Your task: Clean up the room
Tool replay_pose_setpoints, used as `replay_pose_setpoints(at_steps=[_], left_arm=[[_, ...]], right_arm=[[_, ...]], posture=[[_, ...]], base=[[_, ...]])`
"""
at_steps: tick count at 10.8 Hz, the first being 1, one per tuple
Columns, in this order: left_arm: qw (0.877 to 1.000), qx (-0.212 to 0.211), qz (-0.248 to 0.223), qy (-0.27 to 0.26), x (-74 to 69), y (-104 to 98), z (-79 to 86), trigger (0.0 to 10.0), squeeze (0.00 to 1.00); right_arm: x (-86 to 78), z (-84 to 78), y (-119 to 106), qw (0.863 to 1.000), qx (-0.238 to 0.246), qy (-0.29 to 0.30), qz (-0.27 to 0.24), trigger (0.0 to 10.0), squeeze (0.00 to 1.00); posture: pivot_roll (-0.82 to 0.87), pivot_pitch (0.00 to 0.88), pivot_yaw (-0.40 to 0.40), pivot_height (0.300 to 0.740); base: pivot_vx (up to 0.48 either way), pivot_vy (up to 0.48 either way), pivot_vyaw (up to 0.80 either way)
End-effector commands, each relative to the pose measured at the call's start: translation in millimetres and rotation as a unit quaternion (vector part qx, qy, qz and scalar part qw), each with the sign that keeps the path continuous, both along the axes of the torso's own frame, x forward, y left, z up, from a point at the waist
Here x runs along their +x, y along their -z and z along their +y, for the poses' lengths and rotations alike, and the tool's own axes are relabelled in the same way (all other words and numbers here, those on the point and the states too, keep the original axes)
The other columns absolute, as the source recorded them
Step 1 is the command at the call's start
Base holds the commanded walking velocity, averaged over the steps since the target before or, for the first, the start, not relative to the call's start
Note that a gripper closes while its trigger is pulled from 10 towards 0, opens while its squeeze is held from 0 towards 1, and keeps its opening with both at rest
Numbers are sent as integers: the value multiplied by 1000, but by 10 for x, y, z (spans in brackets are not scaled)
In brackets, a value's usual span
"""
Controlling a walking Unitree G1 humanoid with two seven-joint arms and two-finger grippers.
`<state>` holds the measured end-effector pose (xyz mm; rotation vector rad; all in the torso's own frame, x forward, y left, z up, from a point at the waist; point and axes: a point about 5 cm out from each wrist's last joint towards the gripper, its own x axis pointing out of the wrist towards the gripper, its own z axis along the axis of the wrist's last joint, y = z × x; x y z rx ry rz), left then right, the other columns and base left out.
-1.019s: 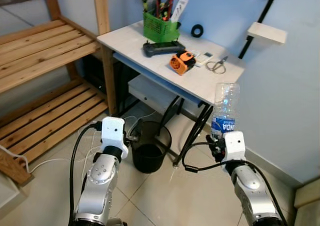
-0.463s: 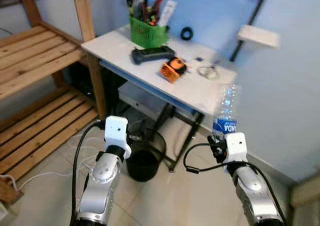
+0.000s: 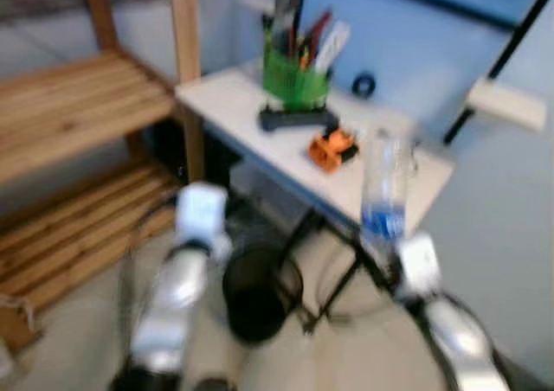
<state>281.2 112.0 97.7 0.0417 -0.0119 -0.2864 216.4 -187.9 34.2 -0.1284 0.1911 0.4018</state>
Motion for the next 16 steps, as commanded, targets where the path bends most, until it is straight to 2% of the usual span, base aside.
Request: replay_pose_setpoints(at_steps=[1, 3, 4, 5, 6, 7, 8, 9, 10, 11, 12, 14, 16], left_arm=[[999, 10, -2, 31, 39, -18, -103, 10000, 0], [999, 10, 6, 46, 87, -3, -121, 10000, 0], [995, 10, 25, 91, 106, 96, -154, 10000, 0], [989, 14, 61, 131, 80, 260, -181, 10000, 0], [981, 30, 82, 173, -17, 371, -238, 10000, 0], [976, 32, 95, 192, -94, 440, -269, 10000, 0], [973, 32, 103, 203, -176, 494, -323, 10000, 0], [973, 25, 105, 204, -214, 515, -352, 10000, 0], [974, 15, 104, 200, -271, 513, -389, 10000, 0], [978, 44, 99, 179, -316, 512, -339, 10000, 0], [971, 91, 129, 178, -496, 608, -215, 10000, 0], [975, 65, 171, 123, -861, 671, 61, 10000, 0], [976, 52, 184, 104, -1045, 606, 106, 10000, 0]], right_arm=[[-93, -98, 50, 1000, -12, 0, 17, 10000, 0], [-120, -97, 122, 999, -17, -5, 37, 10000, 0], [-48, -82, 258, 997, -41, -18, 63, 10000, 0], [126, -64, 315, 995, -54, -20, 78, 10000, 0], [176, 13, 344, 993, -53, -47, 92, 10000, 0], [157, 95, 381, 990, -51, -79, 103, 10000, 0], [86, 203, 487, 981, -59, -129, 129, 10000, 0], [20, 281, 581, 973, -63, -164, 152, 10000, 0], [-129, 398, 712, 953, -85, -227, 182, 10000, 0], [-183, 474, 774, 942, -101, -254, 193, 10000, 0], [-145, 575, 802, 942, -103, -251, 197, 10000, 0], [116, 746, 739, 959, -77, -193, 194, 10000, 0], [216, 941, 705, 960, -84, -190, 189, 10000, 0]], posture=[[9, 14, -114, 740], [5, 20, -114, 740], [12, 36, -119, 740], [15, 49, -131, 740], [26, 61, -143, 740], [29, 74, -151, 740], [37, 90, -160, 740], [36, 98, -162, 740], [39, 108, -169, 740], [42, 117, -171, 740], [60, 135, -178, 740], [135, 178, -192, 740], [178, 198, -188, 740]], base=[[0, 0, 0], [0, 0, 0], [0, 0, 0], [0, 0, 0], [0, 0, 0], [0, 0, 0], [0, 0, 0], [0, 0, 0], [0, 0, 0], [0, 0, 0], [0, 0, 0], [0, 0, 0], [0, 0, 0]])
